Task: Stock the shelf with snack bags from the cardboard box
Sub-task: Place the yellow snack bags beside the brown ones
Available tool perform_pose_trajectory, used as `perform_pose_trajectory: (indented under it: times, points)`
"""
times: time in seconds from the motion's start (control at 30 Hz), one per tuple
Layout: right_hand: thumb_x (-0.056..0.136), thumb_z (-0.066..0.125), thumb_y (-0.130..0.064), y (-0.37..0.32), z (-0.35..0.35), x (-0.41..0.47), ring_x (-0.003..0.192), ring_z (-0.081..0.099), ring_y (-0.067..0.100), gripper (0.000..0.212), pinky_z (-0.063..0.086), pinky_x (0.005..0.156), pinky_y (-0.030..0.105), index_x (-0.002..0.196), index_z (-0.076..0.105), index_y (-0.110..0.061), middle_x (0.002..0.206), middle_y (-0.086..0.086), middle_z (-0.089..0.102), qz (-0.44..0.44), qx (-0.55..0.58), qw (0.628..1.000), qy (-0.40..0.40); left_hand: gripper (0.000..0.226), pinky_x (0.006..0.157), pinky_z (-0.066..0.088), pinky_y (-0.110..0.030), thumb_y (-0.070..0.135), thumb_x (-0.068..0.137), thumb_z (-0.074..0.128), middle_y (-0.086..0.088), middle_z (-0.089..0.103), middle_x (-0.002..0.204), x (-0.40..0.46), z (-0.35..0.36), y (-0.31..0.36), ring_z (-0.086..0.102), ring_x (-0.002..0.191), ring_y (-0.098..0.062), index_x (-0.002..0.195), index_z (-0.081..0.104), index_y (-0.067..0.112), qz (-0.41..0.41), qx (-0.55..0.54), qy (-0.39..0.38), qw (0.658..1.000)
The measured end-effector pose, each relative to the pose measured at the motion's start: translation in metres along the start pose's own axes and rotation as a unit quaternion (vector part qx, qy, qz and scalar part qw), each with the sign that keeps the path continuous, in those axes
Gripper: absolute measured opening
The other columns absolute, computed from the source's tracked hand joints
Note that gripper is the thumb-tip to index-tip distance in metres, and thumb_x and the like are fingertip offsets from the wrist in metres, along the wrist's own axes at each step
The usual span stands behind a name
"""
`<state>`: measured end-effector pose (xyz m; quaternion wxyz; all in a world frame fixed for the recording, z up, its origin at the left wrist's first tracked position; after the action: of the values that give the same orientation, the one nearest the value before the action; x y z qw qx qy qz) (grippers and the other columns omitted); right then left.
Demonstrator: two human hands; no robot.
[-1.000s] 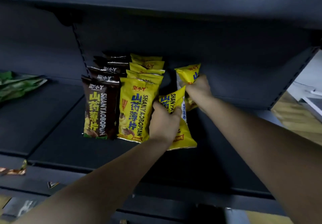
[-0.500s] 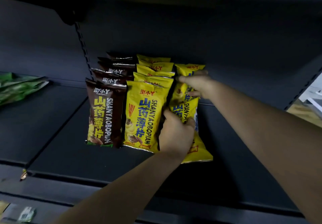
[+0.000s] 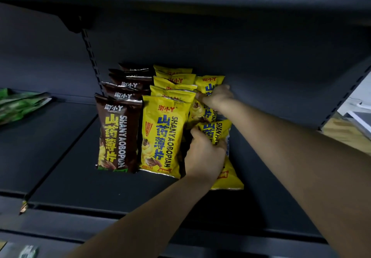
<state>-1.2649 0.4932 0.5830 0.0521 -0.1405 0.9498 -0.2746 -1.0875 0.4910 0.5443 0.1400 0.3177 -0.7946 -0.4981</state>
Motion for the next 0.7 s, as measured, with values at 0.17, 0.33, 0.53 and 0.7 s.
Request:
perform_pose_trajectory:
  times: [0.17,0.33,0.53,0.7]
  points:
    - [0.083,0.062,-0.056,0.007,0.008,-0.005,0.127,0.047,0.032,0.087,0.043,0.104,0.039,0.140,0.032,0.002,0.137,0.016,0.043,-0.024,-0.099,0.990,-0.102,0.049,0.097,0.042,-0.042,0.038,0.087,0.059,-0.013,0.054,0.126,0.001,0.000,0.000,0.051,0.117,-0.037,0.119,0.034,0.010,0.004,-0.004,0.002,1.000]
    - [0.075,0.065,-0.065,0.009,0.011,-0.002,0.099,0.064,0.031,0.049,0.055,0.084,0.040,0.088,0.052,-0.019,0.109,0.012,0.065,-0.055,-0.104,0.991,-0.060,0.046,0.095,0.043,-0.042,0.038,0.087,0.057,-0.013,0.054,0.125,0.006,0.005,0.001,0.051,0.117,-0.036,0.116,0.034,0.010,0.017,0.012,0.011,1.000]
    - [0.083,0.062,-0.057,0.004,-0.022,-0.012,0.096,0.055,0.026,0.052,0.040,0.066,0.025,0.111,0.058,-0.013,0.099,0.009,0.055,-0.097,-0.118,0.986,-0.068,0.057,0.099,0.039,-0.041,0.037,0.090,0.056,-0.011,0.046,0.132,0.016,0.007,0.011,0.045,0.124,-0.031,0.133,0.033,0.007,0.096,0.062,0.083,0.990]
    - [0.082,0.053,-0.065,0.025,-0.032,-0.044,0.091,0.065,0.017,0.057,0.051,0.074,0.032,0.112,0.056,-0.017,0.103,-0.001,0.066,-0.034,0.045,0.957,-0.284,0.068,0.106,0.027,-0.040,0.029,0.092,0.055,-0.007,0.037,0.145,0.024,0.001,0.027,0.033,0.132,-0.028,0.147,0.019,0.011,0.165,0.071,0.149,0.972]
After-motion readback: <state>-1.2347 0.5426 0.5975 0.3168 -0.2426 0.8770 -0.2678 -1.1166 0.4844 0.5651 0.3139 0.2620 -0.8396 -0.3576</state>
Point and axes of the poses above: each hand's wrist, its own x-axis towards the middle knuckle, its own z-axis out of the palm, y = z × x, the point moved 8 cm from there along x, towards the middle knuckle
